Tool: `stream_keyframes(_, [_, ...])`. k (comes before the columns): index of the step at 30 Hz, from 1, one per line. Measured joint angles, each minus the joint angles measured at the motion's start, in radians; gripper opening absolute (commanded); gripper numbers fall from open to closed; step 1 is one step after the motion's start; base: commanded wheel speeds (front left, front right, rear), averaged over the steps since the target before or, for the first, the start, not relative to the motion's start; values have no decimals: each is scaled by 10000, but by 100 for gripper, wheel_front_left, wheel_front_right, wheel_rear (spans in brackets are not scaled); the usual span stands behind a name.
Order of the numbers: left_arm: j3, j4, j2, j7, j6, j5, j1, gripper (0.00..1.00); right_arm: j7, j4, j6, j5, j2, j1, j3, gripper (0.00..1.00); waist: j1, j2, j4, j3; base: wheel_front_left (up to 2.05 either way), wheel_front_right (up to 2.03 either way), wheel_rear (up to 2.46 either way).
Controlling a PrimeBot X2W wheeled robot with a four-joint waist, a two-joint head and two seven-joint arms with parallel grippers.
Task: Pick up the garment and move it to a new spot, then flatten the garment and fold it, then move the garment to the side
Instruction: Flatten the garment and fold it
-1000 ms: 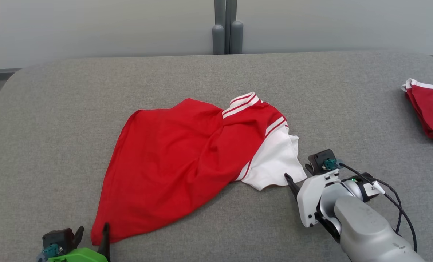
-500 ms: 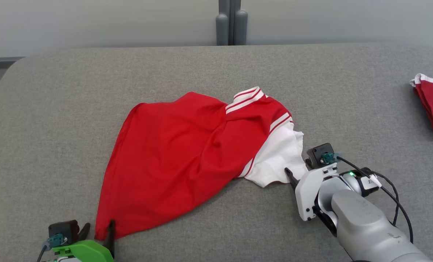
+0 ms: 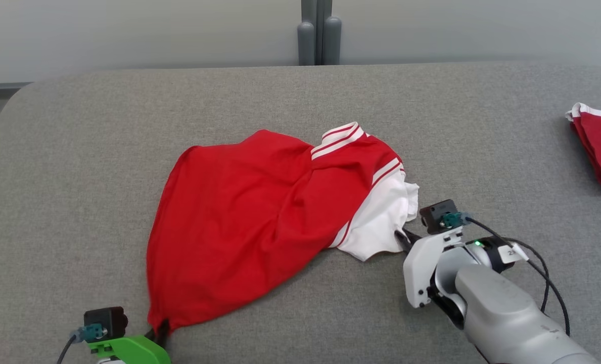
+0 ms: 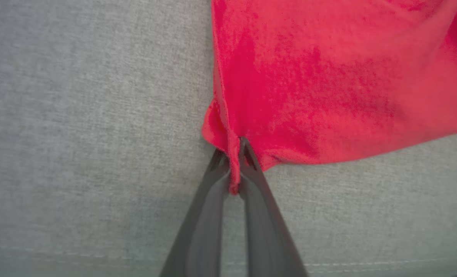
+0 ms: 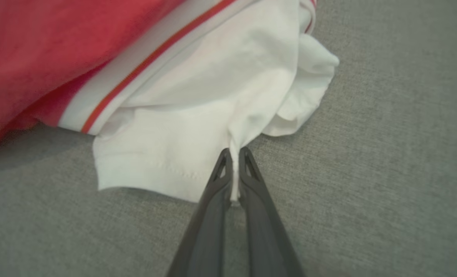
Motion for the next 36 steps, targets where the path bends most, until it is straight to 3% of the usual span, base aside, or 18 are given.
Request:
stream_keyframes(4, [-556, -1987, 196, 654, -23, -2013, 627, 0, -40, -1467, 0, 1440, -780, 15, -132, 0, 0, 0, -46, -17, 0, 0, 0])
stream_keyframes(8, [-460, -5283, 1235, 1095, -23, -4040, 771, 0, 506, -4295, 0, 3705, -1965, 12, -769, 0, 0, -1, -106, 93, 0, 0, 0])
stream_keyframes(12, [59, -7845, 2268, 1820, -25, -5306, 13, 0, 1206, -6681, -10, 5288, -3375, -339, -2326, 0, 0, 0, -169, 403, 0, 0, 0])
stream_keyframes(15, [491, -8420, 2821, 2604, 2, -5799, -1662, 0, 1687, -7237, -8, 5756, -3607, -1043, -3837, 0, 0, 0, -193, 798, 0, 0, 0])
stream_keyframes(17, [489, -8287, 3225, 3241, 86, -5789, -3091, 0, 2000, -6987, -8, 5480, -3565, -1872, -4778, 0, 0, 0, -205, 1146, 0, 0, 0])
stream_keyframes(20, [104, -7267, 3329, 4010, 314, -5499, -5538, 0, 2351, -6086, -8, 4426, -2894, -3567, -5939, 0, 0, 0, -199, 1769, 0, 0, 0])
stream_keyframes(23, [-268, -5338, 2901, 4220, 673, -5026, -7861, 0, 2188, -4880, -2, 2759, -1804, -5584, -6872, 0, 0, 0, -185, 2447, 0, 0, 0])
stream_keyframes(25, [-360, -4027, 2508, 3820, 1022, -4443, -9297, 0, 1758, -4027, -6, 1473, -1035, -6886, -7476, 0, 1, 0, -192, 2894, 0, 0, 0])
stream_keyframes(27, [-282, -2947, 2240, 2667, 1252, -3649, -10836, 0, 867, -3342, -10, 180, -265, -8299, -8272, 0, 2, -1, -222, 3346, 0, 0, 0])
stream_keyframes(30, [-153, -1680, 1764, 460, 1101, -2790, -12987, 0, -800, -2863, 0, -825, 418, -10398, -9359, 0, 2, -1, -295, 4008, 0, 0, 0])
stream_keyframes(32, [-259, -976, 1526, -823, 732, -2370, -13940, 0, -1275, -2533, 0, -1406, 443, -11463, -9336, 0, 1, 0, -355, 4440, 0, 0, 0])
stream_keyframes(36, [-606, 111, 1434, -2562, 268, -1687, -15237, 0, -1593, -1960, -10, -857, 464, -12726, -8437, 0, 3, 0, -468, 5260, 0, 0, 0])
